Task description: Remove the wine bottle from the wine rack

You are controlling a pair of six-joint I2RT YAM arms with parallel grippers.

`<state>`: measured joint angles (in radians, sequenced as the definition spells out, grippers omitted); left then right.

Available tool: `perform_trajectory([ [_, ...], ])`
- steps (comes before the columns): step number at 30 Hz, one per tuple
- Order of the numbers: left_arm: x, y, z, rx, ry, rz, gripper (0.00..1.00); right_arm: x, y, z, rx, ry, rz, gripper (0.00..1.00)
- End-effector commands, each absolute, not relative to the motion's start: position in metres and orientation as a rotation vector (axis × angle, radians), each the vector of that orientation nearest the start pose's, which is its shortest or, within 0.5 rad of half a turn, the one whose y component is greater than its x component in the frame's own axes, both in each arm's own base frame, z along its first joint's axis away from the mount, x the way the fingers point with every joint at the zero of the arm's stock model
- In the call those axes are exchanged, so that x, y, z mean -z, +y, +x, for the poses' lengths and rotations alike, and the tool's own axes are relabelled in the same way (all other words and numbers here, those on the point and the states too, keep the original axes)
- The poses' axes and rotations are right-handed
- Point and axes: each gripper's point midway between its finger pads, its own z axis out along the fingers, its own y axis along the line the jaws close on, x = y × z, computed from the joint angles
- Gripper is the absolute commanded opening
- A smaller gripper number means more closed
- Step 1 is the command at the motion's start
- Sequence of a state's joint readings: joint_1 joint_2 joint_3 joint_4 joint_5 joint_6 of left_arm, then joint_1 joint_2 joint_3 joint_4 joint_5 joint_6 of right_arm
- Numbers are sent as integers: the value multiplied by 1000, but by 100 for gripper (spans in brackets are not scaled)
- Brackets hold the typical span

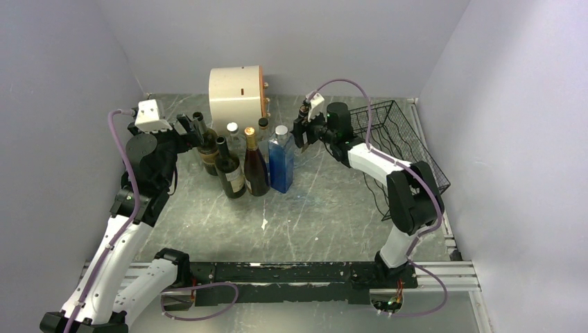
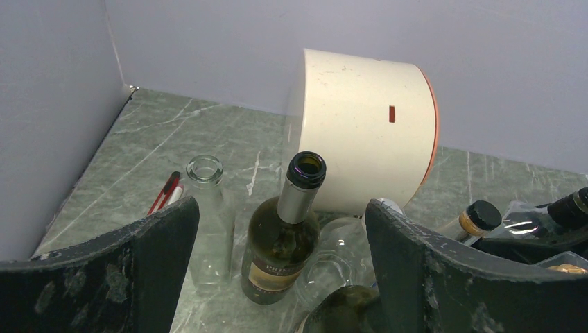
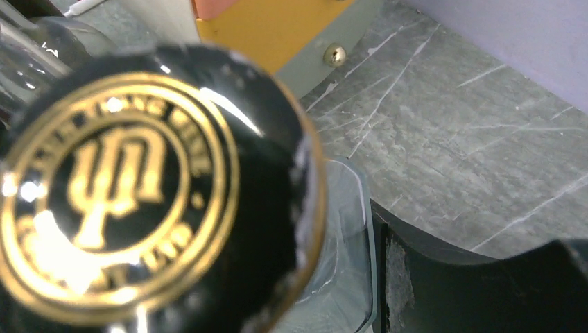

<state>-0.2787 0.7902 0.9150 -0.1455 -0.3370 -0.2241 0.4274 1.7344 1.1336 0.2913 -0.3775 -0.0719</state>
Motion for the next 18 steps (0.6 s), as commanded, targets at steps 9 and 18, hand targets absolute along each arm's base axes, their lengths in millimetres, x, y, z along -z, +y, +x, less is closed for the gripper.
perform_trajectory([
  [9,-355,-38,314,127,1541,-224,93,-206,281,453,-510,1690,-750,49],
  [18,-355,-39,314,130,1541,-221,93,-222,277,449,-494,1668,-734,73],
])
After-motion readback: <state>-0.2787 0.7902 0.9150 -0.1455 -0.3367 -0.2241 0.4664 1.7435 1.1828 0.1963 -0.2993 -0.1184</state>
